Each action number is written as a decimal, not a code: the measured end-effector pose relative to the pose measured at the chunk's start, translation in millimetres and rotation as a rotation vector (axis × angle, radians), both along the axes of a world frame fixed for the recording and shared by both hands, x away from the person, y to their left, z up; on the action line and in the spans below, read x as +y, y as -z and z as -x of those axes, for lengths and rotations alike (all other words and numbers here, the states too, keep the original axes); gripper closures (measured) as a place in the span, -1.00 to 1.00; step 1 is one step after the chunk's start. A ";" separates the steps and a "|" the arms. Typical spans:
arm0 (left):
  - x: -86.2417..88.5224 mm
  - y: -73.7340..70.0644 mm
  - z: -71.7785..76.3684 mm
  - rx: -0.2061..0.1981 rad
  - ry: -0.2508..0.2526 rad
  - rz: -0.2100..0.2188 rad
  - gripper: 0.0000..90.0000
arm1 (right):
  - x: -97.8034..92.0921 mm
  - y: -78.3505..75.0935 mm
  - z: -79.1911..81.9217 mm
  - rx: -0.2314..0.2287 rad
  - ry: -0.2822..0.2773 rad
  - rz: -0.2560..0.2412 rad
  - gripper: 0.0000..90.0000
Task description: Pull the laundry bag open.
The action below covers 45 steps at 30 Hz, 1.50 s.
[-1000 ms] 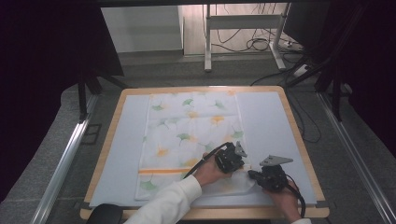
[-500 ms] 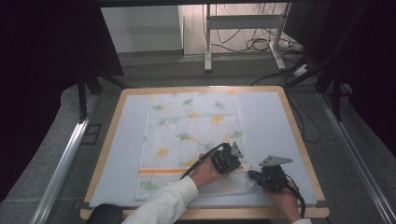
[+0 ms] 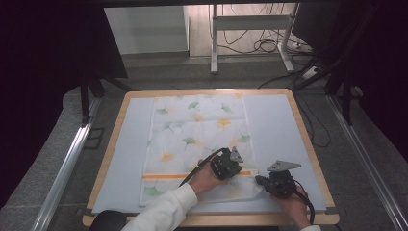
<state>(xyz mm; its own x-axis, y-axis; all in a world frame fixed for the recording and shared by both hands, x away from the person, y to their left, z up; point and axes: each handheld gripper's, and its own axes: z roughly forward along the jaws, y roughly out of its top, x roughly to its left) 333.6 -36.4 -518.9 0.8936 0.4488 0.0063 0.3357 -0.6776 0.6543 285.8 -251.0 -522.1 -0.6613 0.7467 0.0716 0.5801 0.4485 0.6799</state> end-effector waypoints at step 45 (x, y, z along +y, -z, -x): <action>41.7 0.9 14.7 -0.008 -0.064 0.003 1.00 | -2.7 -0.6 -2.4 0.025 -0.002 -0.018 1.00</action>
<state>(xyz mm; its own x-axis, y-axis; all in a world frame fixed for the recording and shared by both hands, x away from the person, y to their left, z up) 318.9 5.4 -519.8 0.8629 0.5053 0.0117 0.3732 -0.6527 0.6594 288.1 -253.6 -521.6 -0.6608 0.7437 0.1015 0.5960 0.4377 0.6732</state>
